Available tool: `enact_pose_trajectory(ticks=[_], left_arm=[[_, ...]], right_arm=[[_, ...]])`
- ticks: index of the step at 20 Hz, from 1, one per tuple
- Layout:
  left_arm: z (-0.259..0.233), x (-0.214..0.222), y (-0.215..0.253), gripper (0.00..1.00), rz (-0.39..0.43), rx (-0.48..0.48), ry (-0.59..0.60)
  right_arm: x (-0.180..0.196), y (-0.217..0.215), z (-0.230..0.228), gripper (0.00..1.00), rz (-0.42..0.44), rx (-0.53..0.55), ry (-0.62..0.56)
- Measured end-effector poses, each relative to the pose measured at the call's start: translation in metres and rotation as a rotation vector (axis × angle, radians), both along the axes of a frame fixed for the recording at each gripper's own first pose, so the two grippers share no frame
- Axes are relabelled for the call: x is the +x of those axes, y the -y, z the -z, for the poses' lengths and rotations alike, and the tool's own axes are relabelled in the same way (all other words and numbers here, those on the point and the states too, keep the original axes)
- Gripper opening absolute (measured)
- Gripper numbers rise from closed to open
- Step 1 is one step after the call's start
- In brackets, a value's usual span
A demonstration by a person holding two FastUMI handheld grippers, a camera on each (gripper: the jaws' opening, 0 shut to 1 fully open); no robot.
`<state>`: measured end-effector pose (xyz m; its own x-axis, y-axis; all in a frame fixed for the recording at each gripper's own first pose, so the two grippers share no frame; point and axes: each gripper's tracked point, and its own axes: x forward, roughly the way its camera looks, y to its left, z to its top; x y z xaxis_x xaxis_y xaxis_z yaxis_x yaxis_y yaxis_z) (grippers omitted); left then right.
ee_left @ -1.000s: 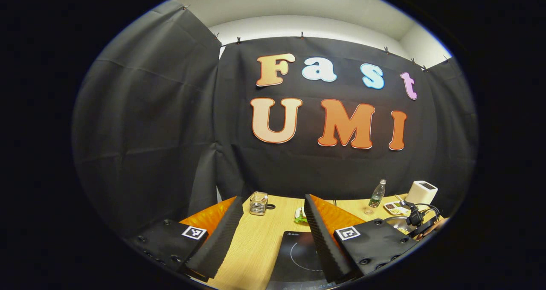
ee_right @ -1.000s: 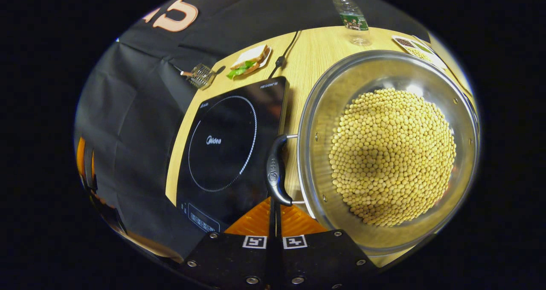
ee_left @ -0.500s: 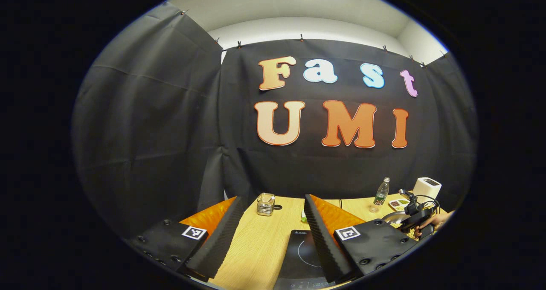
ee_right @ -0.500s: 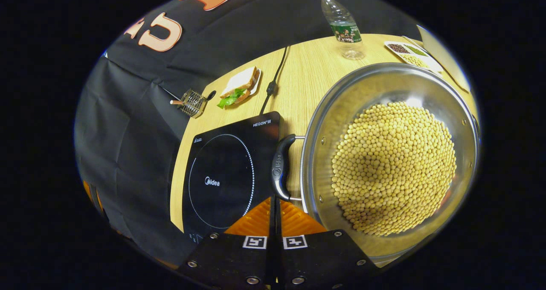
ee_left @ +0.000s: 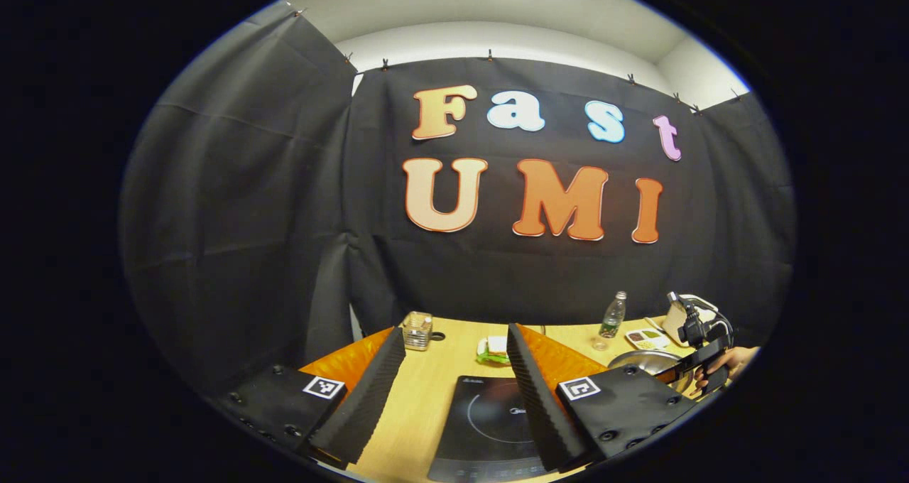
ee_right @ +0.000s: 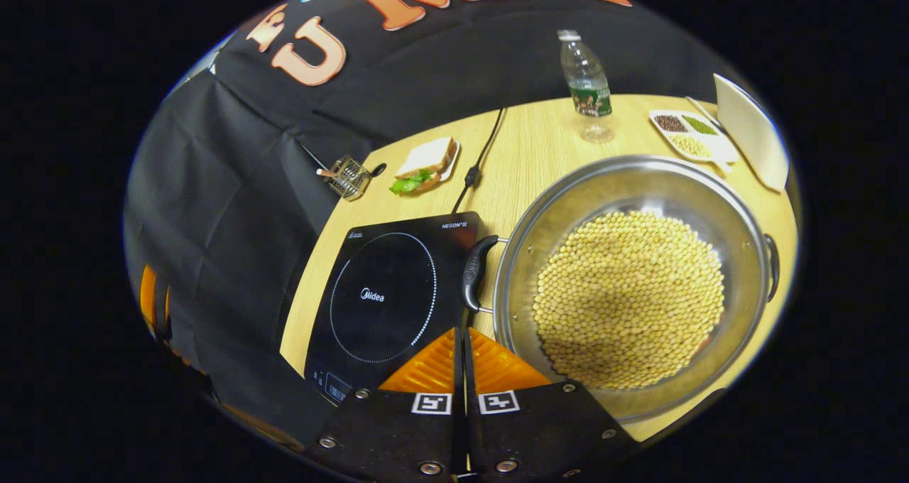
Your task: First push the handle of the pot to place it horizontally, then grasp the pot with both hands and set it on the induction cooktop.
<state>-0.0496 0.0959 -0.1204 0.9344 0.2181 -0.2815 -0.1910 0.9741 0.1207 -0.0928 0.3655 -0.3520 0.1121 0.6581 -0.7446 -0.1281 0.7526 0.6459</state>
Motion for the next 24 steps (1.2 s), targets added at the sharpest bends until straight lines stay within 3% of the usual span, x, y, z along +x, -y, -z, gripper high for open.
enact_pose_trajectory(ticks=[1,3,4,6,7,8,9,13,15,16,20,24], left_arm=[[0.006,0.005,0.011,0.91,0.024,-0.015,-0.012],[0.017,0.014,0.035,0.98,0.070,-0.036,-0.041],[0.024,0.018,0.047,0.94,0.090,-0.042,-0.058],[0.038,0.026,0.071,0.94,0.130,-0.051,-0.093],[0.047,0.032,0.083,0.94,0.148,-0.054,-0.113],[0.054,0.035,0.094,0.98,0.163,-0.056,-0.137],[0.062,0.038,0.105,0.94,0.181,-0.057,-0.160],[0.087,0.053,0.147,0.98,0.249,-0.069,-0.242],[0.102,0.061,0.165,0.94,0.272,-0.092,-0.290],[0.110,0.064,0.174,0.98,0.288,-0.103,-0.317],[0.135,0.071,0.202,0.92,0.338,-0.116,-0.404],[0.163,0.077,0.224,0.95,0.367,-0.107,-0.493]], right_arm=[[0.003,0.013,-0.011,0.02,0.000,-0.003,0.039],[0.015,0.042,-0.026,0.12,0.011,-0.020,0.126],[0.023,0.057,-0.031,0.17,0.021,-0.035,0.169],[0.038,0.086,-0.040,0.33,0.050,-0.072,0.256],[0.044,0.102,-0.047,0.51,0.066,-0.087,0.295],[0.051,0.117,-0.052,0.50,0.080,-0.101,0.330],[0.056,0.131,-0.056,0.58,0.097,-0.114,0.360],[0.064,0.174,-0.060,0.80,0.120,-0.170,0.450],[0.066,0.190,-0.059,0.90,0.122,-0.201,0.489],[0.067,0.196,-0.056,0.93,0.123,-0.215,0.494],[0.069,0.225,-0.046,0.94,0.138,-0.260,0.491],[0.067,0.244,-0.026,0.94,0.143,-0.291,0.414]])
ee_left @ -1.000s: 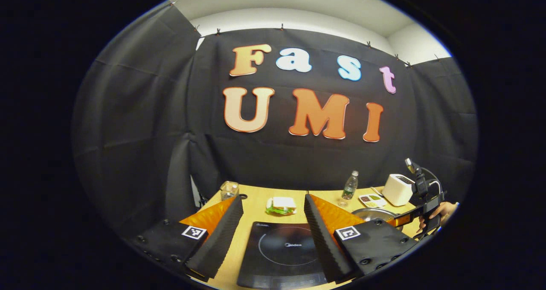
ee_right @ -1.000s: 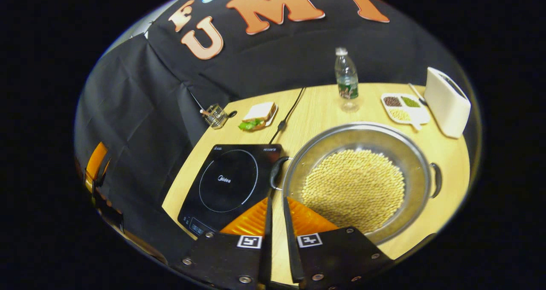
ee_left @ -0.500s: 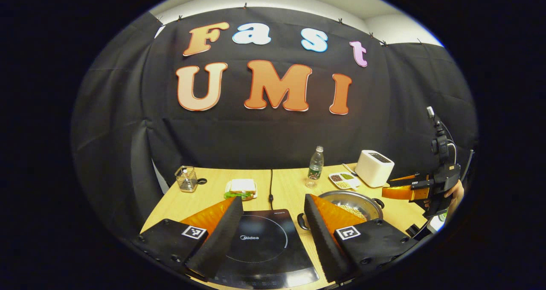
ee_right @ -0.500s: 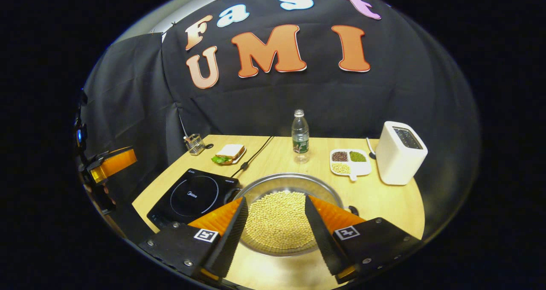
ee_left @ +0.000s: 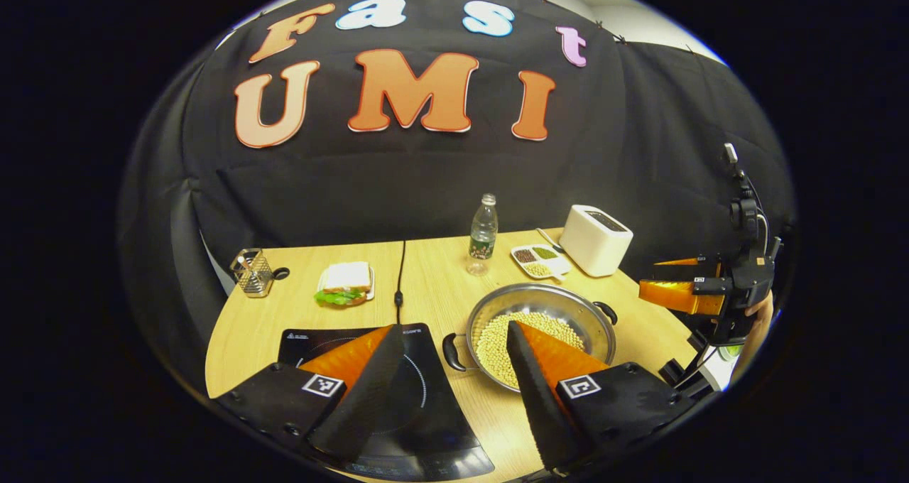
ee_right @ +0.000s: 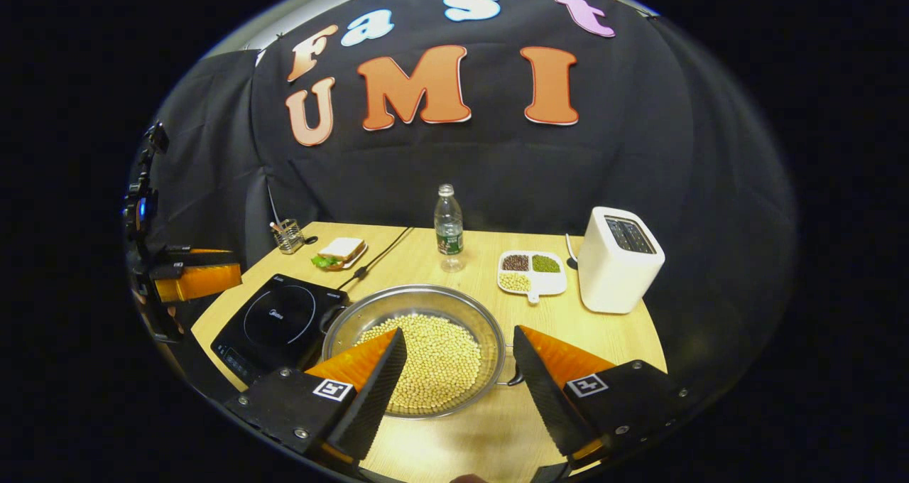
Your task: First push the handle of the pot to place it horizontally, then grasp the pot with both hands and set it on the induction cooktop.
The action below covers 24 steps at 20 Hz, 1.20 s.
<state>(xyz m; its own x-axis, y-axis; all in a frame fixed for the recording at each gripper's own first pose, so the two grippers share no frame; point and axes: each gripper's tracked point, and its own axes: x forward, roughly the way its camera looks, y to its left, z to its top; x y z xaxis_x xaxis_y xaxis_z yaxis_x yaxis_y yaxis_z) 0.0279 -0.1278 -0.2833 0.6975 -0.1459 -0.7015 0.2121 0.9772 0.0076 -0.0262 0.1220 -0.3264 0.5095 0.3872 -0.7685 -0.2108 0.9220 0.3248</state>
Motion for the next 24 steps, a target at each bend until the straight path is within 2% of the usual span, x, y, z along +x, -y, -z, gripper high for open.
enact_pose_trajectory(ticks=[1,2,3,4,7,8,9,10,17,18,20,22,23,24], left_arm=[[0.007,0.004,0.004,0.99,0.008,0.006,-0.016],[0.014,0.007,0.008,0.95,0.017,0.010,-0.030],[0.023,0.009,0.011,0.99,0.017,0.014,-0.048],[0.032,0.011,0.012,0.95,0.018,0.015,-0.073],[0.058,0.011,0.017,0.95,0.017,0.023,-0.132],[0.067,0.012,0.018,0.92,0.018,0.029,-0.151],[0.076,0.012,0.021,0.95,0.020,0.031,-0.167],[0.084,0.014,0.021,0.94,0.021,0.034,-0.185],[0.145,0.029,0.016,0.94,-0.024,0.034,-0.342],[0.153,0.030,0.016,0.92,-0.032,0.031,-0.366],[0.169,0.029,0.014,0.93,-0.047,0.035,-0.408],[0.176,0.035,0.012,0.96,-0.051,0.047,-0.405],[0.179,0.038,0.012,0.93,-0.053,0.050,-0.404],[0.182,0.039,0.012,0.96,-0.050,0.058,-0.409]], right_arm=[[-0.002,0.003,0.007,0.94,0.001,-0.008,-0.024],[-0.003,0.004,0.014,0.94,-0.004,-0.016,-0.047],[-0.004,0.004,0.021,0.94,-0.006,-0.023,-0.069],[-0.004,0.003,0.030,0.94,-0.007,-0.024,-0.099],[-0.008,-0.001,0.053,0.94,-0.008,-0.018,-0.174],[-0.008,-0.002,0.062,0.94,-0.009,-0.024,-0.194],[-0.008,-0.002,0.072,0.94,-0.009,-0.031,-0.214],[-0.009,-0.002,0.079,0.94,-0.014,-0.036,-0.235],[-0.010,-0.005,0.133,0.94,-0.021,-0.073,-0.353],[-0.011,-0.004,0.141,0.94,-0.022,-0.082,-0.370],[0.000,0.002,0.152,0.94,-0.002,-0.103,-0.352],[-0.009,0.002,0.161,0.93,-0.002,-0.101,-0.400],[-0.013,0.001,0.167,0.94,-0.004,-0.095,-0.422],[-0.017,-0.002,0.172,0.94,-0.008,-0.087,-0.448]])
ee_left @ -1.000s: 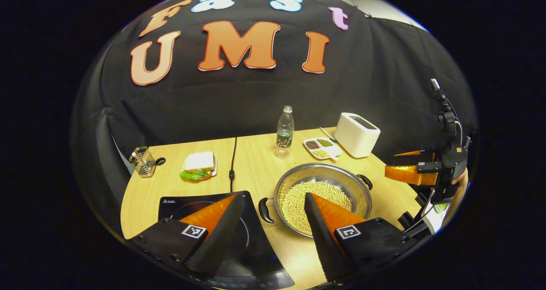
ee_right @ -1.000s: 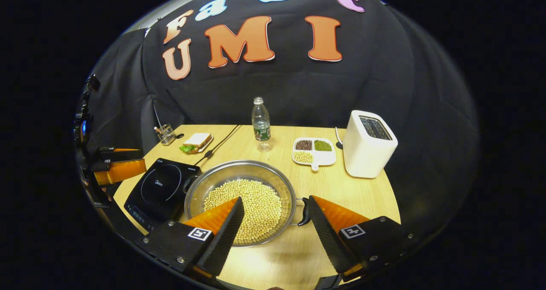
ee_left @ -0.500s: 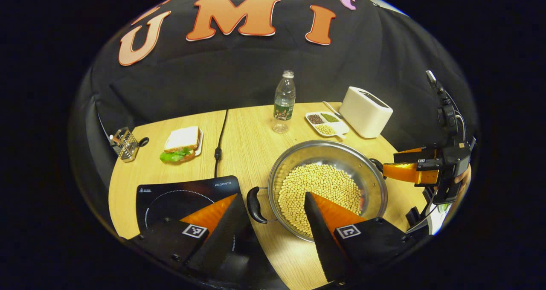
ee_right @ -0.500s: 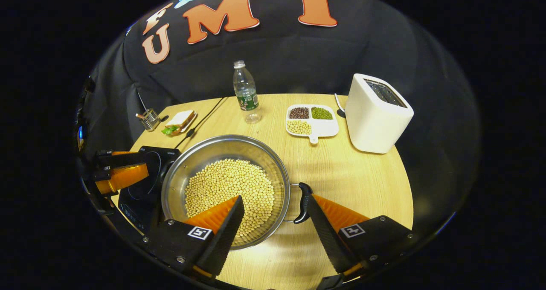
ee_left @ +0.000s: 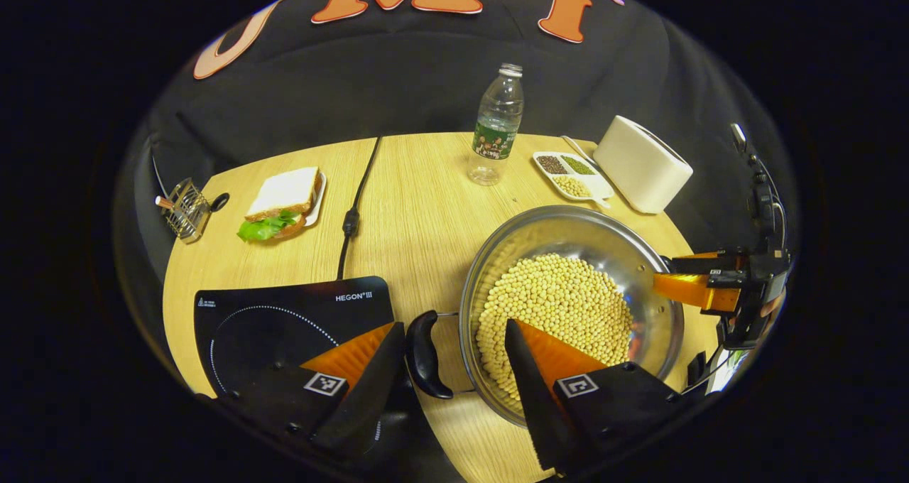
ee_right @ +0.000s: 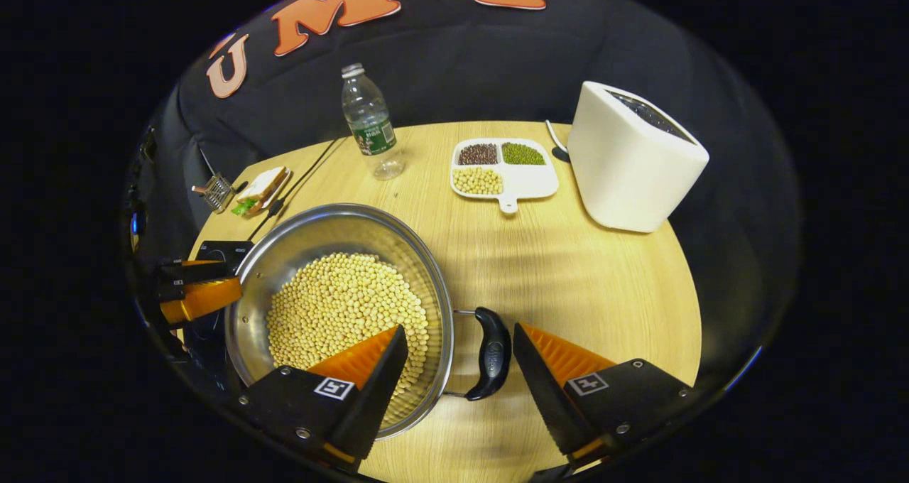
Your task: First push the handle of the pot to place it horizontally, then grasp the pot with both hands and set it on the induction cooktop.
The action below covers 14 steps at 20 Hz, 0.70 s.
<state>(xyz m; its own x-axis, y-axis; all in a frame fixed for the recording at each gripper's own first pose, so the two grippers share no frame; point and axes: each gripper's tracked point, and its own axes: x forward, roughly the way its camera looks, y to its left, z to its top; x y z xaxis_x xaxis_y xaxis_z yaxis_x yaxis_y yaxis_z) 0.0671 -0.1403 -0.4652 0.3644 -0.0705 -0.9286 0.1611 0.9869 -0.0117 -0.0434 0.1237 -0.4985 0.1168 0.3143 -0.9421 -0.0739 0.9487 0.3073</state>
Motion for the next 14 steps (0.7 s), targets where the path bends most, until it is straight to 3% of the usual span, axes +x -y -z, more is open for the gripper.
enact_pose_trajectory(ticks=[7,8,14], left_arm=[[0.028,0.001,0.001,0.89,-0.003,0.024,-0.052],[0.027,0.003,0.000,0.93,0.000,0.032,-0.042],[0.041,0.007,-0.004,0.83,0.029,0.112,0.002]], right_arm=[[-0.001,-0.004,0.020,0.87,-0.002,-0.012,-0.037],[-0.001,-0.002,0.023,0.86,-0.003,-0.023,-0.043],[0.000,0.006,0.032,0.70,0.024,-0.049,-0.056]])
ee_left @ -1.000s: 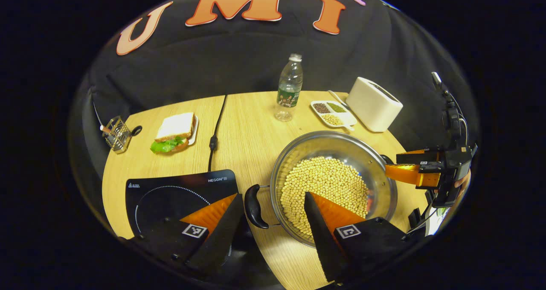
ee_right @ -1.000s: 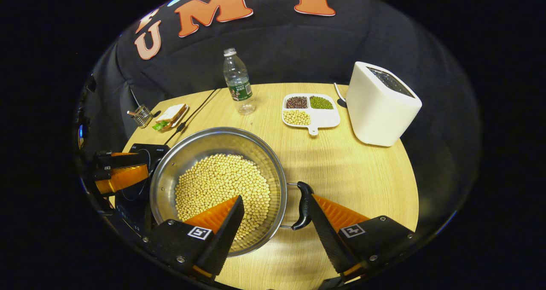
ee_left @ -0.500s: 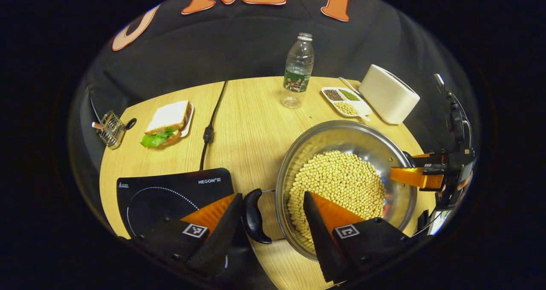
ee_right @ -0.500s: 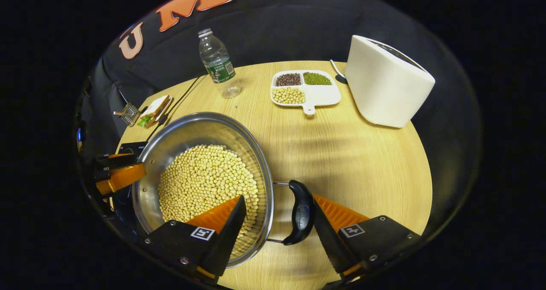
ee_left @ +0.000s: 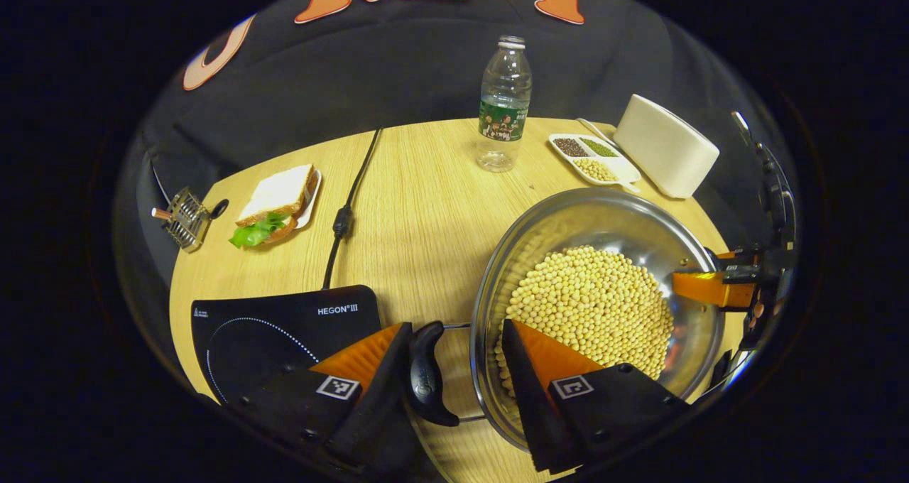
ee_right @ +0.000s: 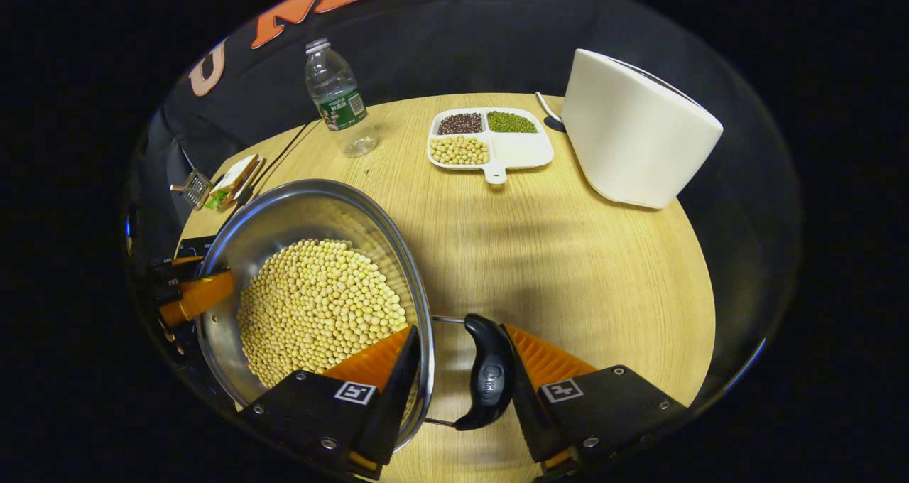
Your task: First push the handle of the pot to place it horizontally, then grasp the pot with both hands and set it on the induction cooktop.
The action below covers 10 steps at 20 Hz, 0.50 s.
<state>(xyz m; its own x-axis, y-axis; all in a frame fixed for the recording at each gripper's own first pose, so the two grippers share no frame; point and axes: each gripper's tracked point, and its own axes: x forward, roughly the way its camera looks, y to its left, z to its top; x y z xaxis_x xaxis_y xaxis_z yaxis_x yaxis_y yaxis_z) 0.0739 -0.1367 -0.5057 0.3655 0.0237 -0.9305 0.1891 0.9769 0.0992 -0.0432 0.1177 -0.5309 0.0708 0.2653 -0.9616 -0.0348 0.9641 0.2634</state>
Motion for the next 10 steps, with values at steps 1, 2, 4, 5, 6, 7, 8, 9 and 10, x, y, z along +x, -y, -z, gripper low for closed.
enact_pose_trajectory(ticks=[1,2,4,5,6,7,8,9,10], left_arm=[[0.001,0.001,-0.003,0.83,0.014,0.034,0.012],[0.003,0.003,-0.003,0.82,0.014,0.046,0.015],[0.003,0.006,-0.001,0.75,0.005,0.038,0.026],[0.005,0.008,0.000,0.76,0.009,0.032,0.029],[0.006,0.009,0.000,0.76,0.011,0.025,0.030],[0.006,0.011,0.001,0.76,0.014,0.018,0.032],[0.007,0.012,0.003,0.72,0.022,0.011,0.030],[0.008,0.013,0.003,0.73,0.027,0.005,0.037],[0.008,0.013,0.005,0.71,0.028,-0.002,0.037]], right_arm=[[0.000,0.001,0.000,0.69,0.004,0.000,0.001],[0.001,0.002,0.002,0.69,0.002,0.001,0.004],[0.001,0.004,0.001,0.67,0.008,0.004,0.004],[0.002,0.006,0.002,0.67,0.015,0.008,0.003],[0.003,0.006,0.003,0.67,0.020,0.013,0.001],[0.002,0.007,0.003,0.65,0.026,0.019,-0.001],[0.004,0.007,0.003,0.65,0.029,0.022,-0.003],[0.003,0.009,0.003,0.63,0.030,0.023,-0.003],[0.004,0.009,0.003,0.63,0.029,0.024,-0.004]])
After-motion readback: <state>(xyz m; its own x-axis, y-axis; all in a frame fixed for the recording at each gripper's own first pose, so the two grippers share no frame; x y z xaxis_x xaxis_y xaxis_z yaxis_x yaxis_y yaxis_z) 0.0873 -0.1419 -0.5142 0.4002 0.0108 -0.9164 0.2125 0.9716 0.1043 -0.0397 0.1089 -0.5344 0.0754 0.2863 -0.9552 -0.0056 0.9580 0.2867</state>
